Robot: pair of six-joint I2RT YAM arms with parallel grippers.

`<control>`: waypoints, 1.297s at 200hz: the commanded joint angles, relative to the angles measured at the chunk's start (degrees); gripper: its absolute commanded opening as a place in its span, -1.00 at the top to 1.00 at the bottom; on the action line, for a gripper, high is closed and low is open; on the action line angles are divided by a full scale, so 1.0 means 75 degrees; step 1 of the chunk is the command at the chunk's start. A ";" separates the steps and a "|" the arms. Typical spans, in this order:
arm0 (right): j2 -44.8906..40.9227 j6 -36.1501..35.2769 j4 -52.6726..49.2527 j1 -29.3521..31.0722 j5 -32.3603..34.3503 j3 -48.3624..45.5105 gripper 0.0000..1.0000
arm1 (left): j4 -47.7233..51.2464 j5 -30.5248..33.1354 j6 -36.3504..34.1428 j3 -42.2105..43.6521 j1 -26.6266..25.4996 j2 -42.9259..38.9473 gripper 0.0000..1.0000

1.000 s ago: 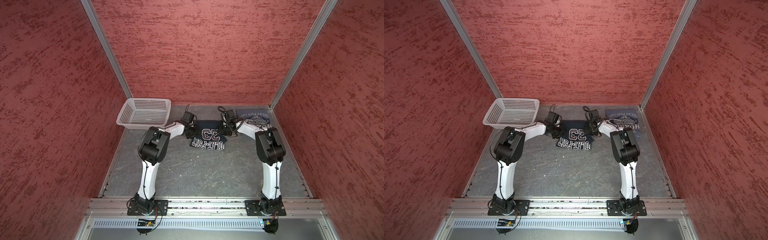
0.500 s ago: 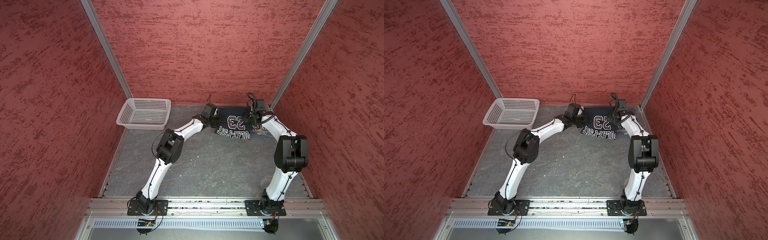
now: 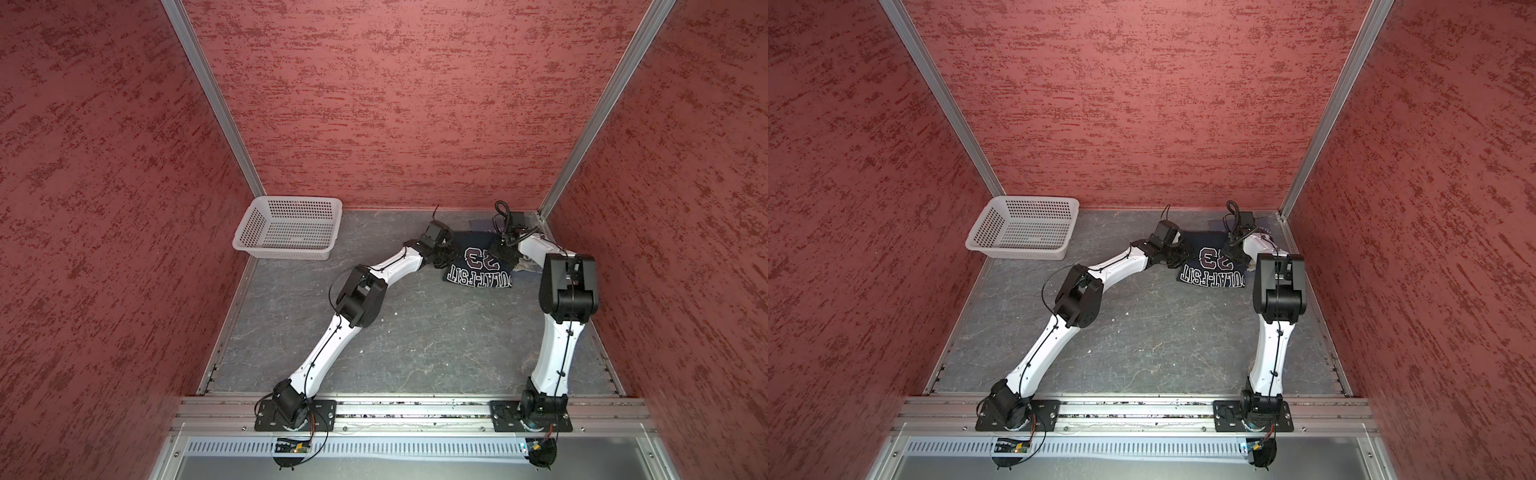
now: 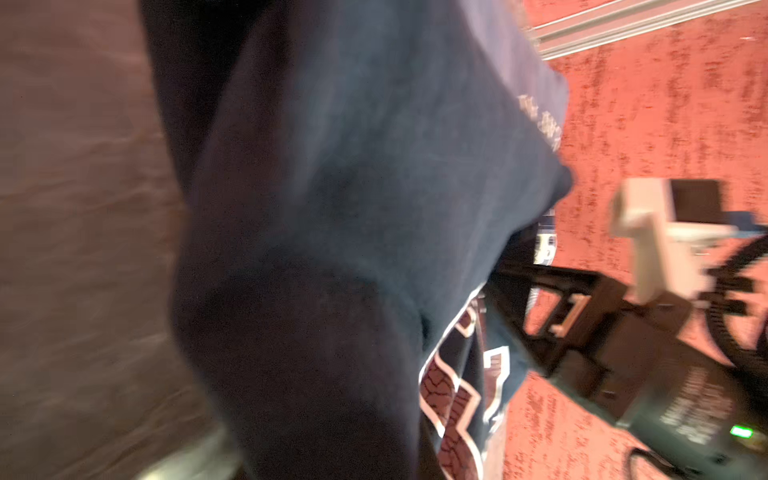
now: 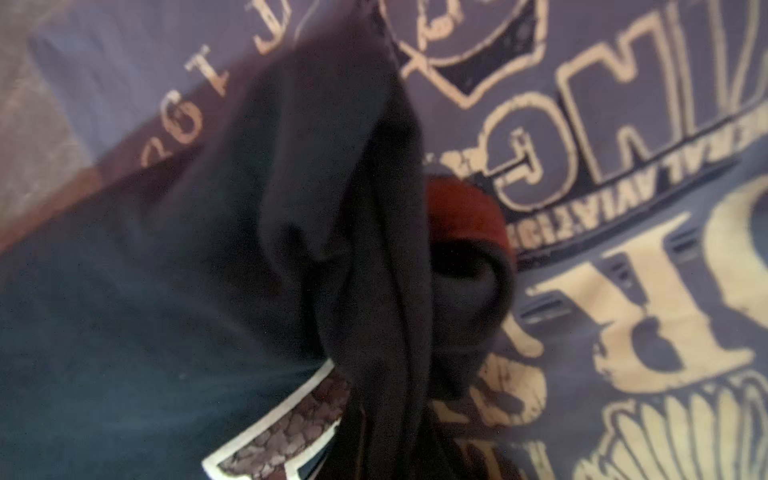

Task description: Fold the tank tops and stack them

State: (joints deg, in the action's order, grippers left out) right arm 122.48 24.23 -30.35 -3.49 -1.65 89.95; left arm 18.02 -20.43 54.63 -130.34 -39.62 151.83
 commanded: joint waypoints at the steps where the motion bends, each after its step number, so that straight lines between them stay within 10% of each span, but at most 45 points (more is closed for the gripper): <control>1: 0.0160 -0.0078 -0.0264 0.0248 -0.0180 0.0127 0.95 | 0.0282 0.0530 -0.0202 0.1035 0.0195 -0.0974 1.00; 78: -0.0948 -0.0120 -0.0788 0.1189 -0.0178 0.0388 0.96 | -0.1603 0.1483 0.0030 0.5738 0.0694 -0.4466 1.00; 229: 0.0058 -0.1130 -0.1617 0.0115 0.0552 0.2608 0.94 | -0.1624 0.1031 0.1015 0.2359 0.0209 -0.1880 1.00; 259: 0.0668 -0.1190 -0.1594 0.0073 0.0651 0.3051 0.50 | -0.1384 0.1044 0.1205 0.1634 0.0171 -0.1139 0.67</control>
State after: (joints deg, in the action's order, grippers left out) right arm 124.44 16.47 -43.57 -1.21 -2.50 108.95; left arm 5.04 -13.06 62.15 -114.48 -38.59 140.70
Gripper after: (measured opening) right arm 0.163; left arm 0.098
